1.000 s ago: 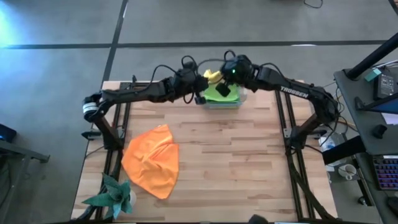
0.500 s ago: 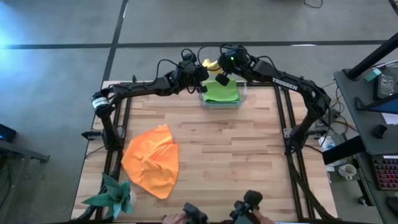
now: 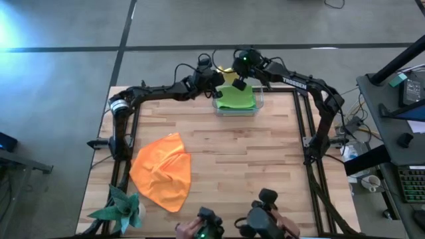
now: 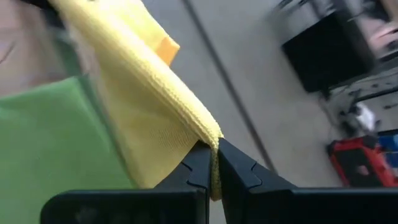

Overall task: Fold microfiber towels
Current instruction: Stack the yellow microfiber cloth on top of the green microfiber cloth in the transparent bin

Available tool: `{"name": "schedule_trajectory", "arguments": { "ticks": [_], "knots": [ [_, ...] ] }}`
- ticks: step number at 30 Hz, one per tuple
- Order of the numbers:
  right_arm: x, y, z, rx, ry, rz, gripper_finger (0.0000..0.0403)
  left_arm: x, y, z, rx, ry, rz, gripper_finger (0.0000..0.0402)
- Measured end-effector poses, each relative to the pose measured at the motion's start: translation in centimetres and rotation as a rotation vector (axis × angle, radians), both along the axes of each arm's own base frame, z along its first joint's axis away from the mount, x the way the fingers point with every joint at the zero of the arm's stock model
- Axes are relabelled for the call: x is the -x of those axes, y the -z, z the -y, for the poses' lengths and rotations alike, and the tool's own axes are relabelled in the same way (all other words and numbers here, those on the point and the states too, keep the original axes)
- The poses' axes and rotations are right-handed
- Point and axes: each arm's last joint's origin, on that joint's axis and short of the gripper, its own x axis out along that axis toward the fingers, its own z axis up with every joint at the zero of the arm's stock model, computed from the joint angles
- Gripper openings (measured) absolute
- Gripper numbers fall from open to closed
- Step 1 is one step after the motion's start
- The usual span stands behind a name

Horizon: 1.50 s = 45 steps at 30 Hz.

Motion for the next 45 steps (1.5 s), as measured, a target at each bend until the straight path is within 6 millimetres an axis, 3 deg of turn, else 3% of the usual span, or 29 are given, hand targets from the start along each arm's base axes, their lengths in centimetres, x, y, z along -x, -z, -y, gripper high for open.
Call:
{"name": "schedule_trajectory", "arguments": {
  "ticks": [9, 17, 34, 45],
  "knots": [
    [0.9, 1.3, -1.6, -0.313, -0.042, 0.002, 0.0012, -0.5, 1.9, 2.5, 0.117, 0.070, -0.182, 0.0001],
    [1.2, 3.7, -2.4, -0.564, -0.040, -0.044, 0.0012, -1.1, 3.0, 5.1, 0.184, 0.149, -0.297, 0.0001],
    [0.1, 6.4, -3.8, -0.673, -0.032, -0.154, 0.0012, -0.8, 4.1, 6.1, 0.346, 0.250, -0.304, 0.0001],
    [-0.1, 6.2, -4.4, -0.664, -0.041, -0.168, 0.0014, -0.9, 3.7, 6.3, 0.352, 0.255, -0.306, 0.0001]
  ]
}}
